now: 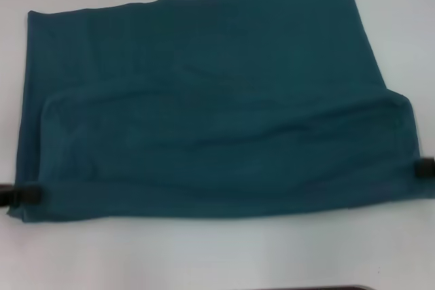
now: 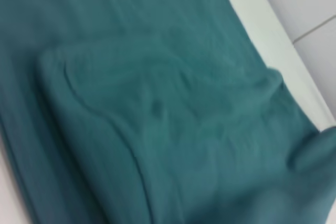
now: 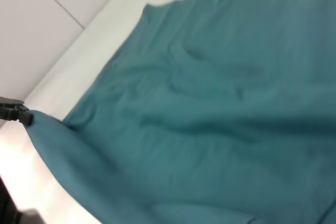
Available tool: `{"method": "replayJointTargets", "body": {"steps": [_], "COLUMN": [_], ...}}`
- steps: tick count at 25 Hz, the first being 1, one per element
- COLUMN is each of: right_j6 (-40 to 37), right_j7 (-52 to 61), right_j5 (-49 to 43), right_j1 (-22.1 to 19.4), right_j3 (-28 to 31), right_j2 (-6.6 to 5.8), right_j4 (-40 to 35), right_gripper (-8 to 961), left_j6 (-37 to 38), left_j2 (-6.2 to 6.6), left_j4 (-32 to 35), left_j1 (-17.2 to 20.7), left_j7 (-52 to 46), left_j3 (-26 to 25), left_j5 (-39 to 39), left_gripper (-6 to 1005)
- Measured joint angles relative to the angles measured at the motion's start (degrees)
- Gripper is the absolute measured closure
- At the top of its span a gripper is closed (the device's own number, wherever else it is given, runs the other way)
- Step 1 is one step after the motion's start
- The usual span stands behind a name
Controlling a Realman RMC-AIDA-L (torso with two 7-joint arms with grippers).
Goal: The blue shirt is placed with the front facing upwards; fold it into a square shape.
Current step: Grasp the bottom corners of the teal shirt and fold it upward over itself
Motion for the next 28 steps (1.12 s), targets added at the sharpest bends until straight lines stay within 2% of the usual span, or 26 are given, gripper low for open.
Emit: {"method": "replayJointTargets", "body": {"steps": [4, 13, 16, 19, 24, 28], "right_j6": [-0.2, 1.1, 4.2, 8.5, 16.3, 24.0], "right_j7": [0.7, 1.2, 2.0, 3.0, 3.1, 3.1], "right_j5": [0.1, 1.4, 2.0, 2.7, 3.1, 3.2], "right_j1": [2.3, 8.3, 10.6, 12.8, 15.7, 17.4], "right_j3": [1.8, 5.8, 5.9, 5.7, 5.2, 3.9], "right_j2": [-0.39, -0.84, -0.51, 0.05, 0.86, 1.0], "right_j4": [-0.3, -0.3, 0.1, 1.1, 4.5, 8.0], "right_gripper": [924, 923, 923, 923, 924, 924], "left_j6": [0.2, -2.0, -4.6, -11.1, -18.1, -24.9], "left_j2": [0.26, 0.6, 0.46, 0.06, 0.35, 0.37], "left_j4": [-0.1, 0.1, 0.4, 1.0, 4.0, 6.0], "left_j1": [-1.4, -8.5, -11.3, -14.5, -16.9, -18.4], "left_j7": [0.0, -0.6, -1.3, -3.4, -4.1, -4.6], "left_j3": [-2.0, -6.6, -6.6, -6.0, -5.8, -5.8], "left_j5": [0.0, -0.9, -1.4, -1.5, -1.5, -1.5], "left_gripper": [995, 995, 995, 995, 994, 994]}}
